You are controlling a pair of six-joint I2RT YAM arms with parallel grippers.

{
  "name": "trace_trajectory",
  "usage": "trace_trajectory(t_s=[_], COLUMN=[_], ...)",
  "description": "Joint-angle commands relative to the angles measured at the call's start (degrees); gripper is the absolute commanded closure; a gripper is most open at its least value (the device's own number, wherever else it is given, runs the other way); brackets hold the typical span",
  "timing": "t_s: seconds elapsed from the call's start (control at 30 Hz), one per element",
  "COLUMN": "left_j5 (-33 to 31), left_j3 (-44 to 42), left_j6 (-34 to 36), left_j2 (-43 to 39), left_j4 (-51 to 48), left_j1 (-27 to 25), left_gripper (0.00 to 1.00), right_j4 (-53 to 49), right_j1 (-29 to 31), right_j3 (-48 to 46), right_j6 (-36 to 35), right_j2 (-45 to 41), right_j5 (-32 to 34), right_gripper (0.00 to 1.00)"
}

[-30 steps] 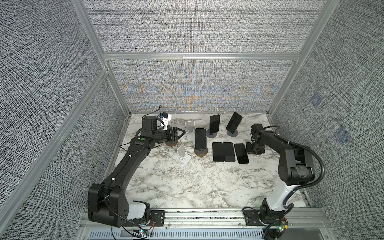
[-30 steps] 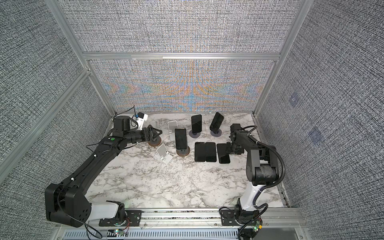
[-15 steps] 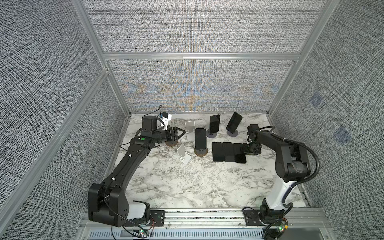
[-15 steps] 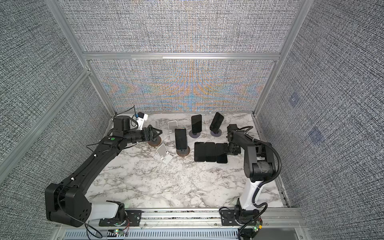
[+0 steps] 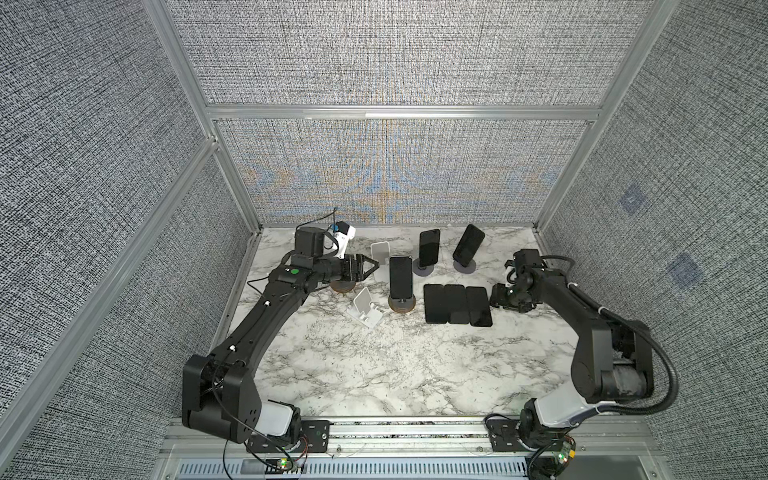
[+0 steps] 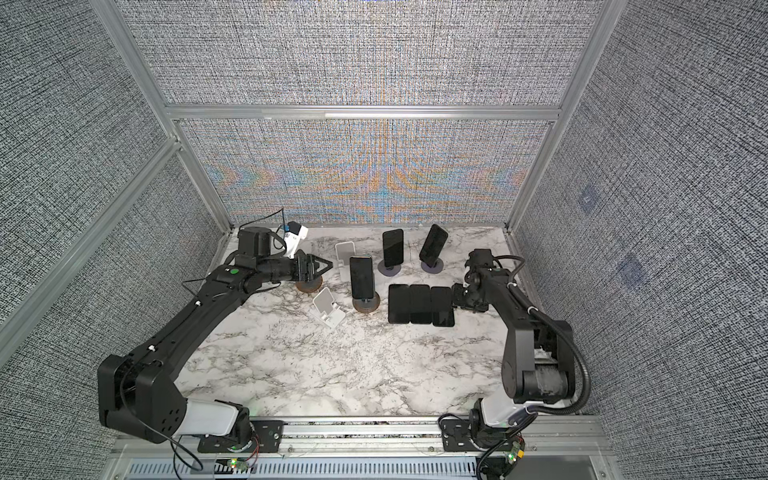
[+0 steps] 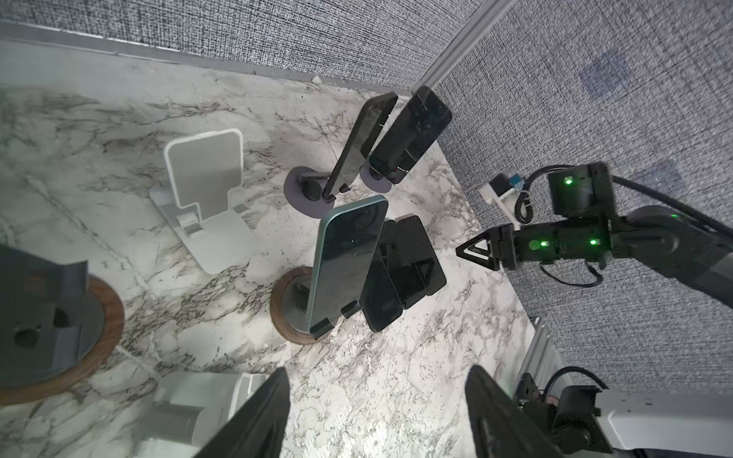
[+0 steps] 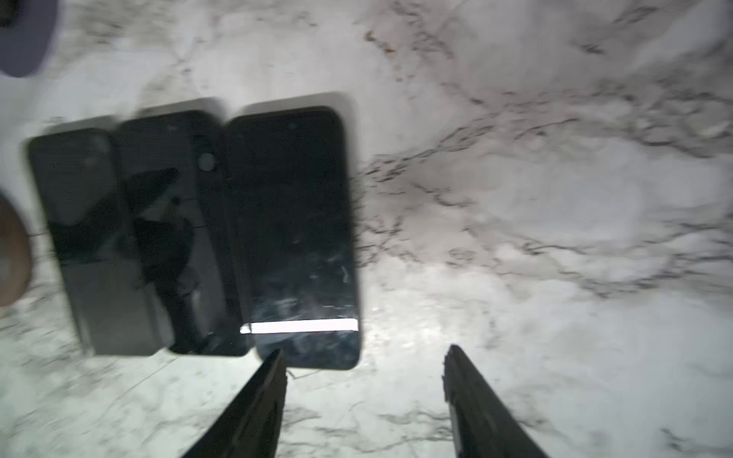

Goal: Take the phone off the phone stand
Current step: 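Raise the right gripper away from the lying phones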

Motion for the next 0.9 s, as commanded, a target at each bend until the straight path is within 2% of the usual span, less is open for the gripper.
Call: trace_trajectory(t_s=[0.0,0.07,0.23,0.4,0.57,0.7,0.87], left_j5=[-1.41,0.22,8.48,11.33,15.43,15.67,16.76], left_j3=[4.60,9.37,16.24,24.09,21.92,19.23,17.16], left_j6=[3.93,4.61,6.36,13.85,14.04,14.09,11.89], left_j2=[4.97,9.79,20.13,27.65,28.51,28.34,28.75], left_j4=[1.97,-0.07,4.89,-4.78,-1.61,1.13,5.45], left_j1=[-0.36,-0.35,-0.36,-1.40,-2.31,-3.26,-3.49], left_gripper=[0.29,0.29,0.28,0.32,0.33,0.33,0.42], right_j4=[3.58,2.69,0.30,-1.45,-2.96,-2.77,-2.77], right_j1=[1.80,4.09,6.74,6.82,6.84,6.90,6.88], right_j3=[-1.18,-2.10,-7.35,-8.64,-7.82,-7.45,-7.54], right_j6=[2.49,2.57,3.76,4.30,3.38,3.18,3.27], right_j2=[-3.19,-5.72,-14.10,-19.12,-19.25,-18.36,-17.98], right_j5=[-14.06,-15.19,-15.94,-15.10,-13.90,-13.93,-14.00], right_gripper=[0.41,0.41,0.41,0.41,0.41,0.41,0.41])
